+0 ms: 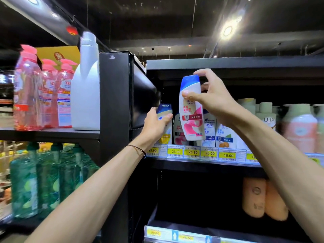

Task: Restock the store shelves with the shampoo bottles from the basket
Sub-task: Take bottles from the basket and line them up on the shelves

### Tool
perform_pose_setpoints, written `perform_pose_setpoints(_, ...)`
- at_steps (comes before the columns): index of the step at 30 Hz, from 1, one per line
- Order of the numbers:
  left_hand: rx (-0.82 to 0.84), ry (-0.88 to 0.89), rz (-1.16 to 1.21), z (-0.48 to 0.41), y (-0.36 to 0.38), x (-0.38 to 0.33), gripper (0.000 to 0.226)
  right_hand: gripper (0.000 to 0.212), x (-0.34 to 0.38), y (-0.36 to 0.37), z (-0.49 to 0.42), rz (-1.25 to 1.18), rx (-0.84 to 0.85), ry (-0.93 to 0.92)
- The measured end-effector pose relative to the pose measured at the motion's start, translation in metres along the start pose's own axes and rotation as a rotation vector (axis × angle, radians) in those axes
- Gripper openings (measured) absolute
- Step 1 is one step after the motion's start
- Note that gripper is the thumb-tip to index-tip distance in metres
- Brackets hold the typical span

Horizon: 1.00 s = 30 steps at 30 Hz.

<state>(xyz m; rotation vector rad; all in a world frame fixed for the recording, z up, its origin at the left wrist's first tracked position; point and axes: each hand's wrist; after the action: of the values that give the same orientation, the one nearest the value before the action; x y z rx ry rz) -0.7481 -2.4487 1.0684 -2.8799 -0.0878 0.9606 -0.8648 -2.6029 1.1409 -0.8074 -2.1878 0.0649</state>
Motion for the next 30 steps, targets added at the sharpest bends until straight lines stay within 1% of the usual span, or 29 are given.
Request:
perform_pose_setpoints(3, 0.016, 0.001, -0.018, 0.0, -0.001, 0.0, 0.051, 0.047, 0.002, 0.002, -0.011, 0.059, 0.029, 0.0)
perform_pose_setpoints(7, 0.064, -0.024, -0.028, 0.003, -0.003, -0.002, 0.062, 0.049, -0.002, 0.006, -0.021, 0.129, 0.03, 0.043)
perform_pose_setpoints(12, 0.04, -0.026, -0.108, 0.017, -0.011, -0.007, 0.06, 0.053, -0.014, 0.015, -0.025, 0.198, -0.004, 0.081)
perform_pose_setpoints(14, 0.018, 0.012, -0.16, 0.03, -0.014, -0.008, 0.057, 0.052, -0.016, 0.017, -0.027, 0.201, -0.011, 0.08)
perform_pose_setpoints(17, -0.007, 0.141, -0.266, 0.053, -0.017, -0.006, 0.052, 0.051, -0.018, 0.021, -0.03, 0.229, -0.02, 0.065)
perform_pose_setpoints(20, -0.014, 0.247, -0.345, 0.075, -0.019, 0.0, 0.044, 0.056, -0.023, 0.026, -0.029, 0.265, -0.024, 0.056)
perform_pose_setpoints(22, 0.009, 0.326, -0.433, 0.089, -0.019, 0.004, 0.036, 0.055, -0.027, 0.029, -0.028, 0.27, -0.016, 0.061)
perform_pose_setpoints(24, 0.029, 0.398, -0.608, 0.104, -0.018, 0.009, 0.035, 0.053, -0.031, 0.03, -0.026, 0.28, 0.002, 0.069)
perform_pose_setpoints(27, 0.096, 0.481, -0.852, 0.121, -0.018, 0.016, 0.047, 0.051, -0.037, 0.032, -0.024, 0.312, 0.026, 0.075)
perform_pose_setpoints(30, 0.168, 0.495, -0.998, 0.131, -0.019, 0.023, 0.054, 0.048, -0.043, 0.033, -0.021, 0.38, 0.037, 0.053)
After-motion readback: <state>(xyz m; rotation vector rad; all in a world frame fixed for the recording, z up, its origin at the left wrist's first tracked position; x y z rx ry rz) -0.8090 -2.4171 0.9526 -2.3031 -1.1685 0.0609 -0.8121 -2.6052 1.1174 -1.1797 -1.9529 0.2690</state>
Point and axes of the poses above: each hand's wrist, its own z-axis away from the middle knuckle, its own y-axis out of the palm, x = y × z, and after that the axes turned 12 degrees about y, right-handed
